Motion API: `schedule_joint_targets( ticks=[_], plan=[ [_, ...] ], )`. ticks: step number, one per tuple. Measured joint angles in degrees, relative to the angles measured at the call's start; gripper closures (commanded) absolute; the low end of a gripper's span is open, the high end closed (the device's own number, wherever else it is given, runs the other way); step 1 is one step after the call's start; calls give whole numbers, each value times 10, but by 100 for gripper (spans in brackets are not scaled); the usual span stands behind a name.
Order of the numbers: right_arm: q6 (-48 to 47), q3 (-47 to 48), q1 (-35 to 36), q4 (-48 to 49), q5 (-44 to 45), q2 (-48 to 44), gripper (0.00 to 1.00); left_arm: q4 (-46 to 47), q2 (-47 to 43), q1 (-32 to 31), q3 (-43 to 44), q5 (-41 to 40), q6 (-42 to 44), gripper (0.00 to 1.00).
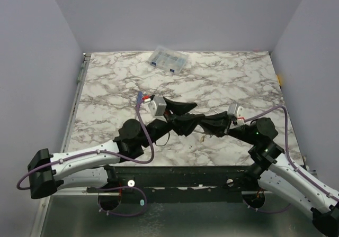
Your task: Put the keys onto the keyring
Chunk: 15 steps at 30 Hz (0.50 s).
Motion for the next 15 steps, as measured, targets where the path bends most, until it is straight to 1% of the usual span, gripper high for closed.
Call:
schedule_joint_targets(
  ticks=[1, 2, 4, 7, 8, 9, 12, 13, 15],
  plan=[
    [-6, 2, 6, -5, 0, -1, 99, -42, -4, 0, 28, 0, 10, 38],
    [-13, 5, 12, -11, 1, -1, 99, -117, -8, 1, 75, -1, 27, 38],
    [-26, 15, 27, -27, 8, 1, 99, -209, -8, 1, 137, -2, 48, 36],
    [-52, 38, 51, -55, 26, 9, 99, -384, 5, 1, 256, -8, 74, 36],
    [-59, 45, 58, -63, 31, 12, 99, -428, 15, 1, 293, -10, 79, 37],
    [-64, 49, 63, -69, 37, 14, 99, -496, 31, 1, 349, -13, 85, 37],
    [-76, 56, 69, -89, 45, 16, 99, -626, 69, 2, 458, -17, 92, 37],
    [-79, 57, 70, -98, 48, 16, 99, -689, 89, 4, 507, -16, 94, 37],
    [-82, 61, 70, -116, 52, 16, 99, -754, 113, 5, 558, -12, 96, 37]
  ],
)
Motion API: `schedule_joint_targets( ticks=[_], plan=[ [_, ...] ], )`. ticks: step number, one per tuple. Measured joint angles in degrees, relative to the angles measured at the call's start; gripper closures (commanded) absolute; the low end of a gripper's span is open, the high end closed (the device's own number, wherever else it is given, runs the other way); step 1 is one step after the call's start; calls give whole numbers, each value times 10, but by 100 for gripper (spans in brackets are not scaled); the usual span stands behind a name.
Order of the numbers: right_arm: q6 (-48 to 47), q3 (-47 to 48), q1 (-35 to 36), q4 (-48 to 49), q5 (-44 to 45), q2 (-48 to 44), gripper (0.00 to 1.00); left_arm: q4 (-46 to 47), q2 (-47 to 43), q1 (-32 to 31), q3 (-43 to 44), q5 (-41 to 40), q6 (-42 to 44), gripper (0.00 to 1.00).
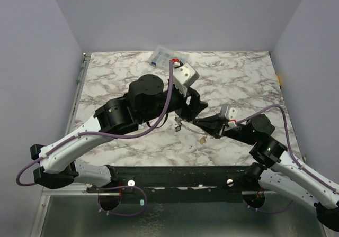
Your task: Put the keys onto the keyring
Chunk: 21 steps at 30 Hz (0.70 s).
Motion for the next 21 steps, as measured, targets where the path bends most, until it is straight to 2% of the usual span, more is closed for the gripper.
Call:
schedule_joint_targets(
  ticks=[5, 10, 15, 21],
  plan=[
    [-13, 33, 1, -61, 5, 5, 99, -146, 49, 20, 75, 42, -12, 43],
    [-29, 77, 1, -132, 9, 17, 100, -238, 111, 50, 136, 85, -35, 45],
    [-36, 80, 1, -176, 12, 11, 99, -276, 141, 66, 144, 116, -43, 55],
    [-37, 80, 1, -192, 18, 3, 100, -290, 148, 66, 144, 163, -50, 57]
  ],
)
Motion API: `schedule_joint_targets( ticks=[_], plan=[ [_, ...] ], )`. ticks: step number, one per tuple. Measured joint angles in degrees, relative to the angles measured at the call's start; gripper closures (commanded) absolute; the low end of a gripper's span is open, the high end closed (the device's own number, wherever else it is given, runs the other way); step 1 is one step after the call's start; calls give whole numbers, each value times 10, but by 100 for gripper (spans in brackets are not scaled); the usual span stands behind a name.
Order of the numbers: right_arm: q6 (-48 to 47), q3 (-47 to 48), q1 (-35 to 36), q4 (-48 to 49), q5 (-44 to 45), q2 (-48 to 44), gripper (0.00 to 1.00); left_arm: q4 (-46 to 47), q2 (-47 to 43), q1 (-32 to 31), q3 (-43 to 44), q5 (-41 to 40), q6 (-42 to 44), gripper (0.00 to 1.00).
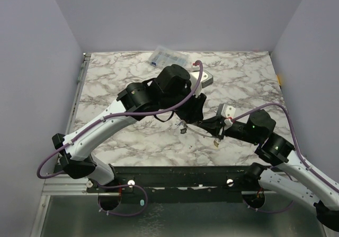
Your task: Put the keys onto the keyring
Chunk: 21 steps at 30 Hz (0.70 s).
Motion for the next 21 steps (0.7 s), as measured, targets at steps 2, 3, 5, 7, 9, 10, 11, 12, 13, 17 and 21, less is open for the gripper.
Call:
schedule_joint_targets(
  ticks=[2, 3, 5, 7, 9, 10, 11, 12, 13, 17, 21],
  plan=[
    [0, 0, 0, 0, 2, 0, 100, 0, 0, 0, 0, 12, 0, 58],
    [0, 0, 0, 0, 3, 0, 100, 0, 0, 0, -1, 17, 0, 58],
    [0, 0, 0, -1, 5, 0, 99, 0, 0, 0, -3, 25, -1, 60],
    [0, 0, 0, -1, 6, 0, 99, 0, 2, 0, -8, 32, -1, 62],
    [0, 0, 0, -1, 6, 0, 99, 0, 4, 0, -13, 36, -1, 63],
    [0, 0, 0, -1, 6, 0, 99, 0, 6, 0, -16, 36, -1, 63],
    [0, 0, 0, -1, 7, 0, 99, 1, 9, 0, -19, 37, 0, 64],
    [0, 0, 0, 0, 7, 0, 99, 0, 12, 0, -21, 36, 0, 64],
    [0, 0, 0, -3, 7, 0, 99, 1, 14, 0, -24, 36, 0, 64],
    [0, 0, 0, -10, 8, 0, 99, 2, 22, 0, -27, 35, 0, 72],
    [0, 0, 0, -11, 10, 0, 100, 3, 22, 0, -28, 33, 2, 88]
  ],
)
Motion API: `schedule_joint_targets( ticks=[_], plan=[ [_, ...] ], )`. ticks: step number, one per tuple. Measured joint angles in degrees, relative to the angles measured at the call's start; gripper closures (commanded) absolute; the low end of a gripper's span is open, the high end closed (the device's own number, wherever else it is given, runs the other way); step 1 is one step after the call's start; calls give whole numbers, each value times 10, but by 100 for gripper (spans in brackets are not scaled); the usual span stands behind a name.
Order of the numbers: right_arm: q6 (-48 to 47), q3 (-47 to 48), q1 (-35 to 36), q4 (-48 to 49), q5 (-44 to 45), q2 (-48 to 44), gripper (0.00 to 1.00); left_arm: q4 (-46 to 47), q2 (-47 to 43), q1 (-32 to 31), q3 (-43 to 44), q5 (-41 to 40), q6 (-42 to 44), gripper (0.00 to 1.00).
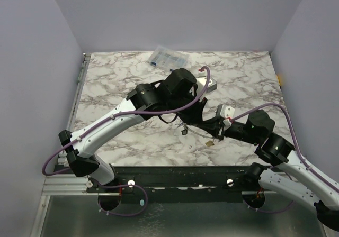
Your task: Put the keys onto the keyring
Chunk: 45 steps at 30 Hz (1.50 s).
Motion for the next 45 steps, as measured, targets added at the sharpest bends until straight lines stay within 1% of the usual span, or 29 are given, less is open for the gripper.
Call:
schedule_joint_targets(
  ticks=[1, 2, 8, 12, 14, 19, 26, 27, 29, 33, 35, 38, 42, 45],
  plan=[
    [0, 0, 0, -1, 0, 0, 99, 0, 0, 0, 0, 0, 1, 95],
    [0, 0, 0, -1, 1, 0, 99, 1, 0, 0, 0, 0, 0, 100],
    [-3, 0, 0, -11, 7, 0, 99, 14, -1, 0, -11, -3, 1, 100],
    [-3, -1, 0, -14, 19, 0, 99, 41, -11, -1, -34, -16, 2, 100],
    [-1, -2, 0, -13, 25, 1, 99, 74, -29, -2, -66, -24, 1, 100],
    [16, -2, 3, -5, 33, 8, 94, 161, -88, -5, -156, -35, 1, 100],
    [60, -1, 5, 18, 47, 34, 90, 294, -163, -7, -283, -77, 1, 100],
    [67, -1, 6, 21, 48, 38, 87, 314, -173, -7, -303, -81, 0, 100],
    [80, -1, 6, 26, 49, 44, 76, 346, -190, -7, -332, -89, -1, 100],
    [110, 0, 6, 47, 51, 49, 50, 413, -231, -7, -398, -111, 0, 100],
    [123, 3, 6, 61, 52, 49, 41, 437, -247, -7, -428, -124, 0, 100],
    [143, 11, 6, 81, 57, 49, 33, 465, -263, -6, -465, -139, 2, 100],
    [153, 20, 6, 86, 64, 49, 29, 493, -269, -5, -492, -154, 10, 100],
    [153, 26, 6, 84, 67, 52, 28, 512, -272, -5, -504, -161, 21, 100]
  ],
)
